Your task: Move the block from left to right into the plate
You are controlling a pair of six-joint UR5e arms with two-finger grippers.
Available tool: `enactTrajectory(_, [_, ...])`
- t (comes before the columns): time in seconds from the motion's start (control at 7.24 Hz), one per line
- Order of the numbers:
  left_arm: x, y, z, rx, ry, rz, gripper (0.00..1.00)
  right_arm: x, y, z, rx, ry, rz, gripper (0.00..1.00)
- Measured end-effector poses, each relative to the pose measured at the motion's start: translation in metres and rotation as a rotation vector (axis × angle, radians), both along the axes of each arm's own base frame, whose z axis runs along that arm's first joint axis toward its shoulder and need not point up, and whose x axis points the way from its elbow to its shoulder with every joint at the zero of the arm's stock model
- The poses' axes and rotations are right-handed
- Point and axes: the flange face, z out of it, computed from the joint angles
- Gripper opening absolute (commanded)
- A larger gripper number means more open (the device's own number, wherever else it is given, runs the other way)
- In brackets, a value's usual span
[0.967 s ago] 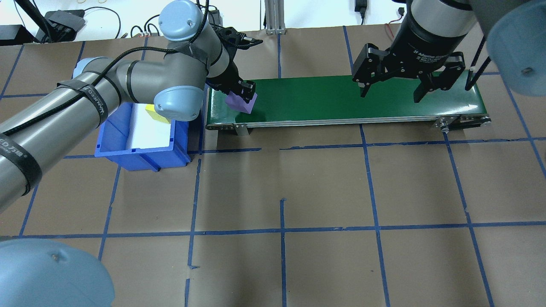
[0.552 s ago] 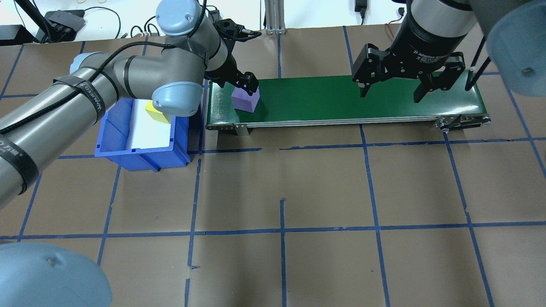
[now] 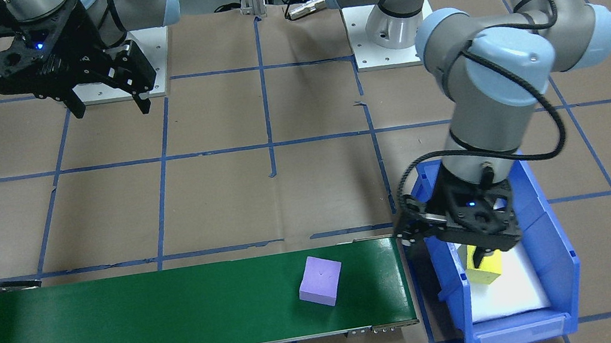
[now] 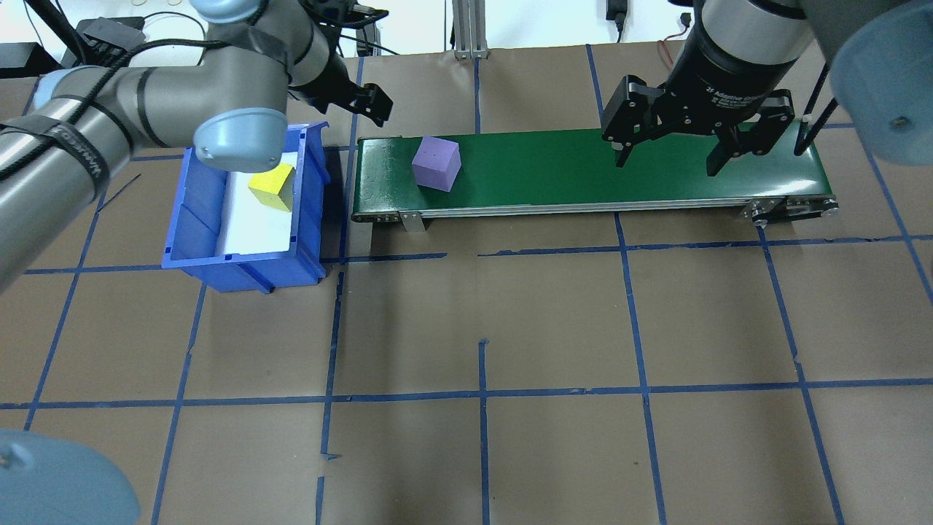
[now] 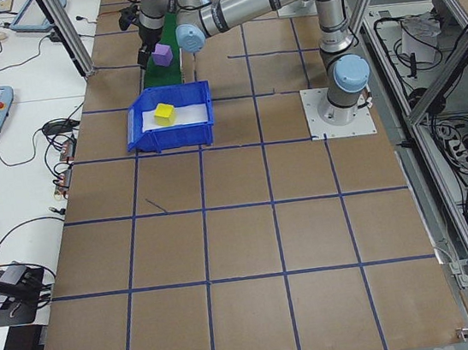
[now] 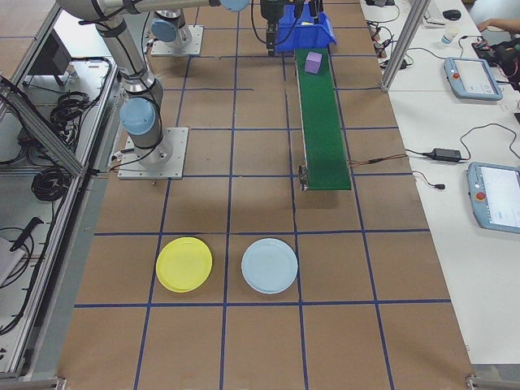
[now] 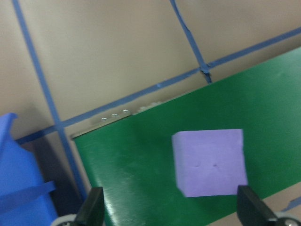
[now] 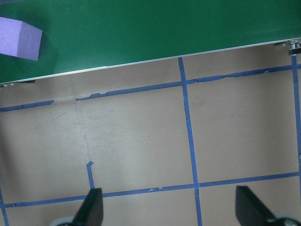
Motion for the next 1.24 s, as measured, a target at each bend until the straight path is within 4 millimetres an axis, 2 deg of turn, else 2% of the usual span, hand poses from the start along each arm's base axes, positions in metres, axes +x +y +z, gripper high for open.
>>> enactTrajectory(0.14, [0.043,-0.005,-0.005,0.004,-0.028,-0.014,1.00,0.000,0.000,0.000,0.000,0.000,0.000,1.00])
enactTrajectory(0.28, [0.077,-0.007,-0.015,0.017,-0.062,-0.063,1.00,0.000,0.000,-0.001,0.001,0.000,0.000,1.00])
enactTrajectory(0.41, [0.100,-0.007,-0.027,0.037,-0.086,-0.105,1.00,0.000,0.000,-0.001,0.003,0.001,0.002,1.00])
enactTrajectory(0.55, [0.110,-0.003,-0.045,0.070,-0.091,-0.127,1.00,0.000,0.000,-0.002,0.003,0.003,0.017,1.00])
enactTrajectory(0.83, [0.113,0.008,-0.085,0.145,-0.071,-0.135,1.00,-0.001,0.000,-0.005,0.009,0.008,0.061,1.00])
enactTrajectory(0.97, [0.112,0.011,-0.094,0.162,-0.061,-0.135,1.00,-0.002,0.000,-0.007,0.018,0.001,0.065,1.00])
enactTrajectory(1.24, [0.111,0.012,-0.100,0.173,-0.042,-0.130,1.00,-0.005,-0.003,-0.006,0.011,0.004,0.066,1.00])
